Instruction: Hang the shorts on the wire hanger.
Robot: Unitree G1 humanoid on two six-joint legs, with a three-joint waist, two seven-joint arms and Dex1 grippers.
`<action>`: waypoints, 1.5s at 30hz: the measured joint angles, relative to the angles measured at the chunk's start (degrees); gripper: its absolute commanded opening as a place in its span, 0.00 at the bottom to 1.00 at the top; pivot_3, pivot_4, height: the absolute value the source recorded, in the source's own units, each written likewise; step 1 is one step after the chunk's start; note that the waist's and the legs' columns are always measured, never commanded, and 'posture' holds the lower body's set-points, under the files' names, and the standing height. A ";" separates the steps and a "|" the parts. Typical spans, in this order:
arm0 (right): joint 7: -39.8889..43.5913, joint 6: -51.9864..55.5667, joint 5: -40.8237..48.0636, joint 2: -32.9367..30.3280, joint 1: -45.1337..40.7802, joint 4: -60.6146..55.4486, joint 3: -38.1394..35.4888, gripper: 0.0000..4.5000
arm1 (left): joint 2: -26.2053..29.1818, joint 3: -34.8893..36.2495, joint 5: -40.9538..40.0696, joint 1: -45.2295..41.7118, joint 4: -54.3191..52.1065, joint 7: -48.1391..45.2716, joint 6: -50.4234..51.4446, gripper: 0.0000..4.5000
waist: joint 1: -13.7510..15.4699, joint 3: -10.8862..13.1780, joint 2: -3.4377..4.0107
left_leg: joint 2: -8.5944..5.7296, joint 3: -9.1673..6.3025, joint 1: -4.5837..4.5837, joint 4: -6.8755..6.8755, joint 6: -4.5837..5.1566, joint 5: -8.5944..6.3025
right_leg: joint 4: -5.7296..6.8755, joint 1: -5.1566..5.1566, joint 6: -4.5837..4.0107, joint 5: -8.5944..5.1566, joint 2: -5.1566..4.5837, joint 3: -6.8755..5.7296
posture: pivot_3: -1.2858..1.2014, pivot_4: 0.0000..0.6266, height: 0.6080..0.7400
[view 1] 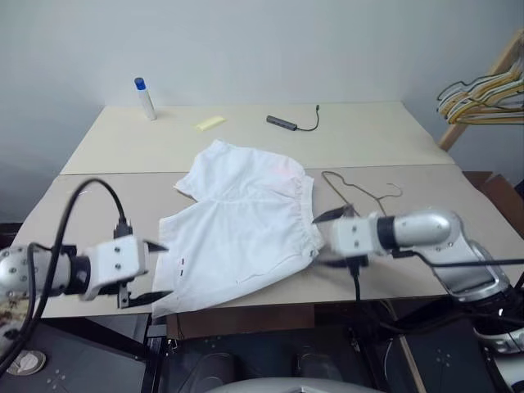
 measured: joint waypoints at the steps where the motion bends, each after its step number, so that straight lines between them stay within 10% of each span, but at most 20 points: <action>1: -0.91 2.69 0.90 0.29 -0.33 2.39 -1.76 1.00 | -2.61 -1.67 -0.67 -3.13 0.43 1.58 0.58 0.99 | 0.12 0.00 0.00 | 0.00 -0.01 -0.08 0.00 0.00 0.00 | -0.01 -0.03 0.26 0.15 0.02 0.00 | 0.54 0.00 1.00; 10: -9.07 17.23 4.48 5.76 -9.39 23.07 -8.32 1.00 | -10.38 -6.32 -6.56 -10.47 1.24 4.21 2.64 0.99 | -0.88 -0.01 0.01 | 0.00 -0.05 -0.15 -0.02 0.01 0.00 | 0.00 -0.09 0.25 0.20 0.08 0.02 | 0.54 0.00 1.00; 30: -9.68 13.13 2.13 12.30 -19.58 56.20 -3.51 1.00 | -12.67 -10.51 -8.02 -13.39 2.15 3.12 1.26 0.99 | -1.70 0.00 0.02 | -0.03 -0.09 -0.06 0.02 0.01 0.00 | 0.00 0.04 0.30 0.24 0.09 0.06 | 0.54 0.00 1.00; 45: -12.92 12.75 -3.05 13.43 -22.74 60.32 0.16 0.01 | -13.45 -11.02 -8.55 -13.40 2.15 3.90 1.16 1.00 | -1.61 -0.10 -0.12 | -0.01 -0.16 0.37 -0.01 0.00 -0.01 | -0.11 0.57 0.31 0.22 0.06 -0.03 | 0.54 0.00 1.00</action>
